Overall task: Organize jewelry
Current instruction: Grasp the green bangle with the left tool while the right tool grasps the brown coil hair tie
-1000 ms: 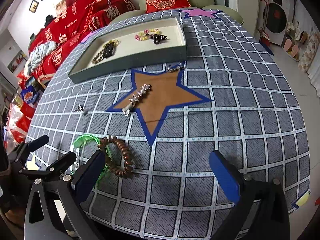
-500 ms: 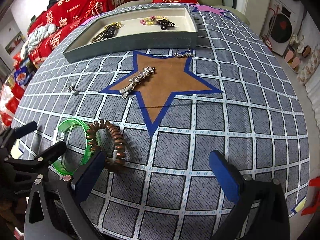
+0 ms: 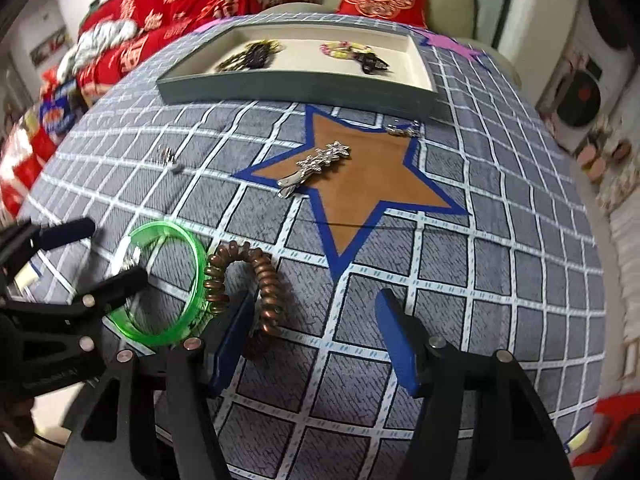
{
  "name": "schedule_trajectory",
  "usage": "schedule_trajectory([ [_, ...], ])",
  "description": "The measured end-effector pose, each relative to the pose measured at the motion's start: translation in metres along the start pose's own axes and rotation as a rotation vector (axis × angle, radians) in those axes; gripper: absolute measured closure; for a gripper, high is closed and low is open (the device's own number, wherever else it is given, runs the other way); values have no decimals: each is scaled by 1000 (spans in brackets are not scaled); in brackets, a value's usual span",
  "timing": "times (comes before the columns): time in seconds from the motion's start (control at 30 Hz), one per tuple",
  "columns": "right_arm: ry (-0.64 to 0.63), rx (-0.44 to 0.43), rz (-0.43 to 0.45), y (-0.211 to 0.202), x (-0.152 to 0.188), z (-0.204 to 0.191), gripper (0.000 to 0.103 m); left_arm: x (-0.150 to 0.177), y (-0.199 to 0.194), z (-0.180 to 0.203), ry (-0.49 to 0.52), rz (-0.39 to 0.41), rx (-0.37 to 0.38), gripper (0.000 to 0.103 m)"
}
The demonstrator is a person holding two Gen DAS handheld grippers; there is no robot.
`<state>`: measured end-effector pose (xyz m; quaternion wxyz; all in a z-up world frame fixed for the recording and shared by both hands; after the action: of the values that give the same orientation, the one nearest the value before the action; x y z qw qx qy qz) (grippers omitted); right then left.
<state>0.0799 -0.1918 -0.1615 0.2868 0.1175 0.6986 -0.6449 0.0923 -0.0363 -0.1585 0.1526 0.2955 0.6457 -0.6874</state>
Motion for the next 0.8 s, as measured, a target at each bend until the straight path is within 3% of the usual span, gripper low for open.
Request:
schedule_trajectory([
  [0.1,-3,-3,-3,-1,0,-2,42,0,-1,3,5,1,11,31],
  [0.23,-16,-7,0,-3,0,-5,60,0,-3,8,17,2,31,41],
  [0.3,-26,-12,0,-4,0,-8,67,0,-4,13,29,2,49,52],
  [0.43,-37,-20,2,-4,-1,-14,83,1,-6,19,48,1,74,58],
  [0.5,-38,-18,4,-4,-1,-15,90,1,-6,20,52,5,87,77],
  [0.6,-27,-14,10,-4,0,-15,90,1,-8,23,58,6,110,85],
  [0.8,38,-25,22,-9,2,-7,91,3,-10,23,45,17,120,85],
])
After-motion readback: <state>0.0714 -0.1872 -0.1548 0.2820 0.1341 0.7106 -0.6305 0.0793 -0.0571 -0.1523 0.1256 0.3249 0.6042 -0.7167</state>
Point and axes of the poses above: each gripper's, at about its wrist camera, not at the fingertips, and y roughly the way its jaws point, z to its right, x to its underside, the point moved 7 cm from there along y, roughly the way its jaws point, and after that the axes turned 8 degrees about z, right-handed, at the moved point
